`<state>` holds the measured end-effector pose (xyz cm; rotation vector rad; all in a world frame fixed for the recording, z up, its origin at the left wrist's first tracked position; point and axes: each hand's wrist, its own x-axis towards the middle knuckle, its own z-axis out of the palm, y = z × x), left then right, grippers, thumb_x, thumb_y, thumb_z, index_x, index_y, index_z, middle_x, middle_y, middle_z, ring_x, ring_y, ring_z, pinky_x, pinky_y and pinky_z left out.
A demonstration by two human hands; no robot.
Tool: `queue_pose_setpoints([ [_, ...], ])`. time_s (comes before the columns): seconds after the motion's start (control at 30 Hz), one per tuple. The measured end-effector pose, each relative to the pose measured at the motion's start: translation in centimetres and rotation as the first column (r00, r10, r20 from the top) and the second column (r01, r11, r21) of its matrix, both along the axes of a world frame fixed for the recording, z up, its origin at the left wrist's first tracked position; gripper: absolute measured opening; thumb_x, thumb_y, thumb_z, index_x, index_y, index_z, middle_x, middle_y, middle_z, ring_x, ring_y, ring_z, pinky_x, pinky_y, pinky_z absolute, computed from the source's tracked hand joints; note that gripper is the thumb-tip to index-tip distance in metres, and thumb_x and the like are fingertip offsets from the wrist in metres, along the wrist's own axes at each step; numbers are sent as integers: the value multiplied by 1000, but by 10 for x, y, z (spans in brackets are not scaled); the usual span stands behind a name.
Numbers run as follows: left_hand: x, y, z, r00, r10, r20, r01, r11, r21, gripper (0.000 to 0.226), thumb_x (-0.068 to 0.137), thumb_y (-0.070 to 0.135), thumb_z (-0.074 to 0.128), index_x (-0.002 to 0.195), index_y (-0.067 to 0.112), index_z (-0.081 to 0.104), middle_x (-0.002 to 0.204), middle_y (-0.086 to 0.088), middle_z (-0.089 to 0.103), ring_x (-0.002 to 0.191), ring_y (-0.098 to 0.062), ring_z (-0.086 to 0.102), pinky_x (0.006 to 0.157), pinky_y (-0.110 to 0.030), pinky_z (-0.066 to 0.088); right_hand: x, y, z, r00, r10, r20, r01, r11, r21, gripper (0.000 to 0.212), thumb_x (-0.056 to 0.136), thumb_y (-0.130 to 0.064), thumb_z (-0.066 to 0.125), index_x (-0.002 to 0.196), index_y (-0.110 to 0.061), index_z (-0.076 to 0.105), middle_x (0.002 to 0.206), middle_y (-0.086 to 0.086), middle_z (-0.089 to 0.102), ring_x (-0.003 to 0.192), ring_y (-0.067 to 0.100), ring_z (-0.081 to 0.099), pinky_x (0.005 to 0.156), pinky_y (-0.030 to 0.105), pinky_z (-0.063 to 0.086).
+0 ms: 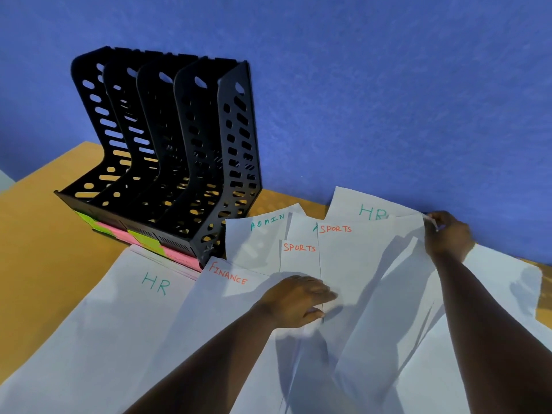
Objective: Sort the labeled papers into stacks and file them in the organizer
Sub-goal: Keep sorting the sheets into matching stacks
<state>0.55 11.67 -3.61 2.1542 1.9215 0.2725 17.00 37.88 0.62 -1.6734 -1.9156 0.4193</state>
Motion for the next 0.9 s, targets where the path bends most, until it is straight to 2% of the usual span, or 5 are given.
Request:
queue_pose_setpoints([
  [0.2, 3, -3, 2, 999, -32, -8, 32, 999, -43, 46, 95, 34, 44, 137, 17, 44, 150, 0, 37, 142, -17, 31, 117, -29, 19, 3, -17, 42, 943, 239, -231, -144, 919, 366, 18, 86, -18, 61, 91, -2, 69, 94, 22, 71, 91, 40, 62, 80, 37, 45],
  [0.43, 9, -3, 16, 988, -94, -121, 77, 987, -140, 47, 97, 33, 39, 141, 15, 39, 152, 1, 33, 143, -17, 26, 117, -30, 20, -13, -31, 114, 869, 374, -325, -205, 869, 451, 18, 83, -22, 63, 89, -8, 72, 93, 10, 73, 88, 25, 62, 70, 15, 33],
  [0.6, 12, -4, 24, 980, -102, -170, 75, 985, -158, 48, 96, 34, 41, 140, 15, 40, 150, 0, 37, 141, -20, 31, 117, -35, 23, -17, -40, 159, 740, 449, -501, -272, 881, 387, 6, 82, -18, 64, 84, -15, 68, 63, -41, 60, 62, -17, 54, 61, 0, 37],
  [0.77, 12, 0, 27, 967, -123, -225, 89, 984, -154, 50, 95, 38, 42, 141, 18, 38, 152, 4, 34, 142, -20, 28, 118, -39, 21, -18, -55, 191, 632, 528, -568, -296, 841, 452, 4, 82, -13, 66, 80, -17, 65, 60, -36, 61, 58, -13, 55, 63, 5, 42],
  [0.9, 12, 2, 31, 991, 126, 45, -125, 992, -18, 63, 92, 42, 46, 147, 23, 21, 157, 5, 18, 147, -16, 14, 119, -35, 14, -19, -70, 221, 554, 560, -616, -282, 822, 494, 23, 80, -10, 65, 70, -30, 61, 57, -31, 61, 58, -10, 53, 62, 8, 41],
])
